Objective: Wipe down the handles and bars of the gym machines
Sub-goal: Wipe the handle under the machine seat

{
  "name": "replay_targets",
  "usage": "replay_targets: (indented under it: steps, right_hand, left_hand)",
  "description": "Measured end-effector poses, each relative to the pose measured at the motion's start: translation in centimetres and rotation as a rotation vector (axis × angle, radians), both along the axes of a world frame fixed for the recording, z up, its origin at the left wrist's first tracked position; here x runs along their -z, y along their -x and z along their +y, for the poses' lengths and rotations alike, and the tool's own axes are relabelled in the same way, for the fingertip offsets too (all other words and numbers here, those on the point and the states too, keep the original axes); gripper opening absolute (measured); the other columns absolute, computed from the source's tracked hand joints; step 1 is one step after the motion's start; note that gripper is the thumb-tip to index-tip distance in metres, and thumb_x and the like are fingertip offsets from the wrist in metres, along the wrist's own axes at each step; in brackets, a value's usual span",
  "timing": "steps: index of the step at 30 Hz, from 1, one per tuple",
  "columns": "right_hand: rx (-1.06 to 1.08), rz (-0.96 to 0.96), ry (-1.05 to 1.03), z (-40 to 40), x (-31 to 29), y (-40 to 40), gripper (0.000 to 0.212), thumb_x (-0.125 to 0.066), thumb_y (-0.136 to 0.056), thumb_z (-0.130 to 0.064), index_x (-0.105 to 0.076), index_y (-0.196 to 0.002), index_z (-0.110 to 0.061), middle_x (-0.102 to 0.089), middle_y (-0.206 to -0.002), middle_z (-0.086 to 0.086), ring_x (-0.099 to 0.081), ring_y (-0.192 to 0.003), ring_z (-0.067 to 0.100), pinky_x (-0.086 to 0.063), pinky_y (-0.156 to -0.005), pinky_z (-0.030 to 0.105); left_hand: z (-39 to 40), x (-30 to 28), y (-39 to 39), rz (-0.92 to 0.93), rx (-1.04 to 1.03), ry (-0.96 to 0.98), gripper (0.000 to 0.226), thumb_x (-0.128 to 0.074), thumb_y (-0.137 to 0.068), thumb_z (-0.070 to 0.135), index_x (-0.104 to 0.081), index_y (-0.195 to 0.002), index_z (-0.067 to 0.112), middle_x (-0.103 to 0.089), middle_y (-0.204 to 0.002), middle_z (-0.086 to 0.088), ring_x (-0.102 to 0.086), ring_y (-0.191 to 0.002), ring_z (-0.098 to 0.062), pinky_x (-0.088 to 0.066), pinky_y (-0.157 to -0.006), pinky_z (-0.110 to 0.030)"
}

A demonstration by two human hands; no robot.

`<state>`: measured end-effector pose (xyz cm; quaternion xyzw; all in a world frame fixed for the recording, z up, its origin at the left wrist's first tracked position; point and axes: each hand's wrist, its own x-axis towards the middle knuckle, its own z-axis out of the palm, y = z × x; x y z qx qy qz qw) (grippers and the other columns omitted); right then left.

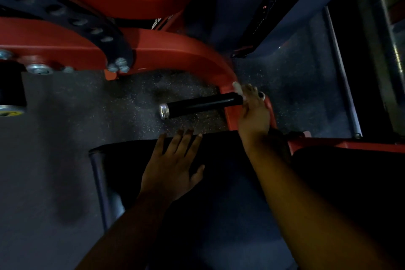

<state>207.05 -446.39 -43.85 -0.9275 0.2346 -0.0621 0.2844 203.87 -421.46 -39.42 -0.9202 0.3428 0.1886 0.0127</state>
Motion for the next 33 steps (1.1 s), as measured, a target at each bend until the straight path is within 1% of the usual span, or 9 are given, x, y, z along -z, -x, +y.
replay_targets:
  steps: [3, 8, 11, 14, 19, 22, 25, 28, 33]
  right_hand:
    - [-0.175, -0.141, 0.038, 4.2, 0.0, -0.4, 0.051, -0.047, -0.097, 0.007, -0.062, -0.138, -0.02, -0.057, -0.146, 0.009, -0.043, -0.144, 0.028, -0.029, -0.121, 0.054]
    - [-0.581, -0.141, 0.051, 8.8, -2.0, -2.2, 0.054, -0.042, -0.093, 0.003, -0.058, -0.141, -0.013, -0.058, -0.145, 0.01, -0.048, -0.14, 0.028, -0.03, -0.121, 0.053]
    - [-0.79, -0.105, 0.146, 7.8, -2.5, -2.9, 0.06, -0.046, -0.088, 0.001, -0.054, -0.145, -0.015, -0.055, -0.149, 0.008, -0.048, -0.141, 0.027, -0.033, -0.118, 0.058]
    - [-0.945, -0.078, 0.279, 3.9, -1.8, -2.4, 0.071, -0.056, -0.086, 0.006, -0.046, -0.151, -0.023, -0.046, -0.156, 0.003, -0.042, -0.145, 0.023, -0.024, -0.122, 0.054]
    - [-0.778, -0.119, 0.277, 1.4, -1.0, -1.2, 0.056, -0.056, -0.088, 0.007, -0.061, -0.139, -0.015, -0.055, -0.148, 0.008, -0.05, -0.139, 0.029, -0.034, -0.118, 0.056]
    - [-0.898, -0.173, 0.228, 5.8, -1.3, -2.4, 0.059, -0.041, -0.091, 0.003, -0.056, -0.144, -0.018, -0.053, -0.15, 0.008, -0.047, -0.141, 0.028, -0.029, -0.122, 0.048]
    - [-0.994, -0.224, 0.221, 8.6, -2.6, -3.6, 0.06, -0.057, -0.09, 0.008, -0.056, -0.144, -0.017, -0.055, -0.148, 0.008, -0.051, -0.138, 0.027, -0.035, -0.12, 0.046]
    - [-1.051, -0.139, 0.362, 5.7, -2.5, -2.9, 0.065, -0.043, -0.09, 0.001, -0.045, -0.152, -0.021, -0.044, -0.157, 0.004, -0.042, -0.145, 0.024, -0.016, -0.126, 0.047]
    - [-0.562, -0.033, 0.214, -1.6, -0.8, 0.5, 0.054, -0.045, -0.094, 0.005, -0.058, -0.142, -0.017, -0.055, -0.148, 0.008, -0.049, -0.14, 0.03, -0.029, -0.12, 0.057]
  left_hand:
    - [0.0, 0.1, -0.1, -0.004, 0.014, -0.01, 0.078, -0.035, -0.098, 0.064, -0.032, -0.161, 0.017, -0.028, -0.167, -0.012, -0.025, -0.155, -0.029, -0.019, -0.122, -0.061]
    - [0.2, 0.5, -0.1, 0.035, 0.047, -0.039, 0.074, -0.025, -0.102, 0.065, -0.03, -0.162, 0.02, -0.024, -0.168, -0.012, -0.018, -0.157, -0.031, -0.013, -0.123, -0.061]
    - [0.2, 0.5, -0.1, 0.031, 0.041, -0.065, 0.076, -0.022, -0.102, 0.066, -0.027, -0.163, 0.021, -0.021, -0.169, -0.011, -0.016, -0.157, -0.03, -0.013, -0.124, -0.06]
    - [-0.1, 0.2, 0.0, 0.012, 0.017, -0.031, 0.075, -0.033, -0.1, 0.063, -0.036, -0.159, 0.017, -0.029, -0.166, -0.013, -0.026, -0.155, -0.031, -0.02, -0.121, -0.061]
    - [-0.1, 0.0, -0.1, -0.008, 0.016, -0.025, 0.077, -0.035, -0.099, 0.064, -0.033, -0.161, 0.017, -0.029, -0.167, -0.012, -0.025, -0.155, -0.03, -0.02, -0.122, -0.061]
    - [0.1, 0.2, 0.0, 0.011, 0.033, -0.042, 0.075, -0.031, -0.101, 0.064, -0.035, -0.16, 0.018, -0.029, -0.167, -0.012, -0.025, -0.155, -0.031, -0.019, -0.122, -0.061]
    - [0.3, 0.4, -0.1, 0.056, 0.046, -0.063, 0.075, -0.02, -0.102, 0.066, -0.025, -0.163, 0.023, -0.02, -0.169, -0.01, -0.017, -0.157, -0.03, -0.012, -0.124, -0.06]
    - [0.1, 0.2, -0.1, 0.036, 0.033, -0.06, 0.075, -0.026, -0.102, 0.066, -0.032, -0.161, 0.02, -0.023, -0.169, -0.012, -0.023, -0.156, -0.031, -0.014, -0.123, -0.061]
    - [-0.1, 0.0, 0.0, -0.016, 0.007, 0.002, 0.077, -0.039, -0.099, 0.063, -0.033, -0.161, 0.018, -0.034, -0.165, -0.012, -0.033, -0.152, -0.03, -0.019, -0.122, -0.061]
